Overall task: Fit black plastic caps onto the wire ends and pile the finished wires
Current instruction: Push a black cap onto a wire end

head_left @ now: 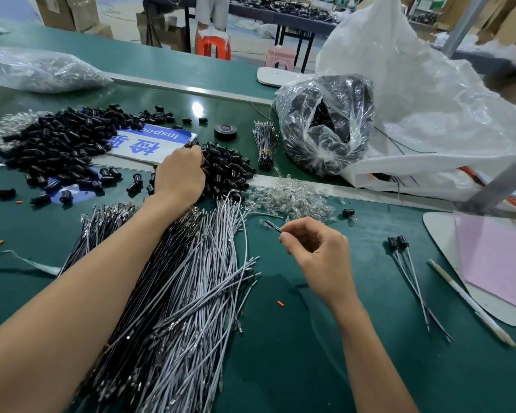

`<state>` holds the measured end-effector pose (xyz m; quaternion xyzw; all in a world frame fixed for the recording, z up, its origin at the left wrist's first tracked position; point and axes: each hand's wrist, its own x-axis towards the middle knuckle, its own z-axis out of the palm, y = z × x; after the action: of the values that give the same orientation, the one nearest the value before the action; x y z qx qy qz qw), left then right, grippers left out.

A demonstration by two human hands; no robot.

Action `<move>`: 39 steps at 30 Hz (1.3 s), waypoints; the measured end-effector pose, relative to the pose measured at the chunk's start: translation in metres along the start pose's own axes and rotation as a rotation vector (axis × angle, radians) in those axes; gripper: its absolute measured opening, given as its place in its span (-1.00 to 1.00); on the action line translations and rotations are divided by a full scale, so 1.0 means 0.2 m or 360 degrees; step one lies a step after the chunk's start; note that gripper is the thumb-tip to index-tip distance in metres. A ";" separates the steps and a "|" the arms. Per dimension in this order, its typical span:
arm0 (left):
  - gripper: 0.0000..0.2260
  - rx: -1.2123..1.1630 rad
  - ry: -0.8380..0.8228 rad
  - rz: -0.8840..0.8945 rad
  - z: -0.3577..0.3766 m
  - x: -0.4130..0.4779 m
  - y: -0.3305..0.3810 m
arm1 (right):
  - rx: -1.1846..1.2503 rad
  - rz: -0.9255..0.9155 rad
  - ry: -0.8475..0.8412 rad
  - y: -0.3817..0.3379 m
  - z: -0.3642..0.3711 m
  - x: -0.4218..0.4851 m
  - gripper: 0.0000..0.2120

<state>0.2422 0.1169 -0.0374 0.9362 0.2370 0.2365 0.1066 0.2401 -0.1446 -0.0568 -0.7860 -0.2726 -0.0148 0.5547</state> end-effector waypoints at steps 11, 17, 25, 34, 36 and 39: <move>-0.84 -0.1878 -0.0703 -0.0363 -0.23 -0.44 0.21 | 0.0202 0.0043 0.0103 -0.04 0.00 0.01 -0.84; -0.86 -0.2077 -0.0698 -0.0415 -0.19 -0.58 0.26 | 0.0241 0.0039 -0.0032 -0.07 0.01 0.00 -0.80; -0.83 -0.2191 -0.0608 -0.0353 -0.17 -0.60 0.26 | 0.0275 0.0049 -0.0144 -0.08 0.00 -0.01 -0.79; -0.85 -0.1986 -0.0630 -0.0246 -0.16 -0.61 0.25 | 0.0277 0.0030 -0.0172 -0.07 -0.02 -0.01 -0.81; -0.84 -0.1957 -0.0677 -0.0239 -0.16 -0.61 0.25 | 0.0258 0.0022 -0.0141 -0.07 -0.02 0.00 -0.80; -0.86 -0.1929 -0.0748 -0.0213 -0.15 -0.61 0.24 | 0.0226 0.0011 -0.0097 -0.07 -0.02 0.00 -0.79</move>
<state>0.1519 0.0179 -0.0432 0.7201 0.0897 0.1100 0.6792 0.2344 -0.1451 -0.0429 -0.7457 -0.2871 0.0305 0.6004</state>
